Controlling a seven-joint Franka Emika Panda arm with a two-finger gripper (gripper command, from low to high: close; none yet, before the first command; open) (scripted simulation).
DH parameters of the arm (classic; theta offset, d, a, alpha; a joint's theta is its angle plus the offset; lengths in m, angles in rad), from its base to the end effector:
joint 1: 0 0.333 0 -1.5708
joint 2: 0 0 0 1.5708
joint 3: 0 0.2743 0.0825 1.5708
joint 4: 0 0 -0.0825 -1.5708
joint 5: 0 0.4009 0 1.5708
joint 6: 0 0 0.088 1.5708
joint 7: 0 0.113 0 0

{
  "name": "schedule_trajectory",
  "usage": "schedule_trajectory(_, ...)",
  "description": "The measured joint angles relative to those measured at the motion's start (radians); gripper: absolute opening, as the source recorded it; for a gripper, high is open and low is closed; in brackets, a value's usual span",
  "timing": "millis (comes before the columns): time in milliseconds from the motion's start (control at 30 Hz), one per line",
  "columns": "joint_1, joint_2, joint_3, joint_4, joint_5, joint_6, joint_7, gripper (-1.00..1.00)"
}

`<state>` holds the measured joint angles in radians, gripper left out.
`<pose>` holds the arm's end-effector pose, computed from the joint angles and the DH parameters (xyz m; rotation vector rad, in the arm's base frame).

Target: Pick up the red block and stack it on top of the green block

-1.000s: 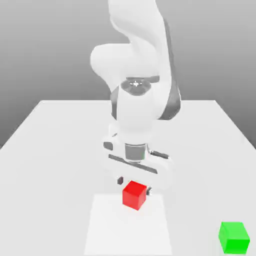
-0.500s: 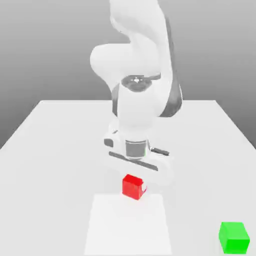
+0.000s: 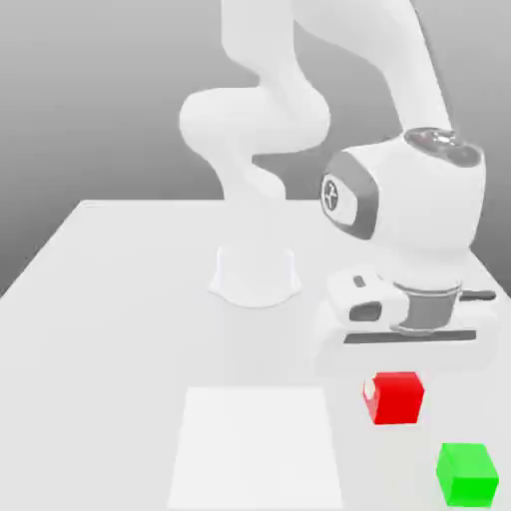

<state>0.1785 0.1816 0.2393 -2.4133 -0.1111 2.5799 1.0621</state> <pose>0.4513 0.2074 0.1767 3.0056 -0.8538 0.0076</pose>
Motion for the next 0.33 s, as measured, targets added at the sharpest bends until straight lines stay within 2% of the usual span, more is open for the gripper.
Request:
schedule_trajectory(100, 0.025, 0.065, 0.034, 0.089, -0.013, -0.021, -0.055, -1.0)
schedule_trajectory(200, 0.053, 0.166, 0.008, 0.11, -0.061, 0.056, -0.032, -1.0)
schedule_trajectory(233, 0.062, 0.193, -0.002, 0.113, -0.074, 0.079, -0.023, 1.0)
schedule_trajectory(333, 0.062, 0.193, -0.002, 0.113, -0.074, 0.079, -0.023, 1.0)
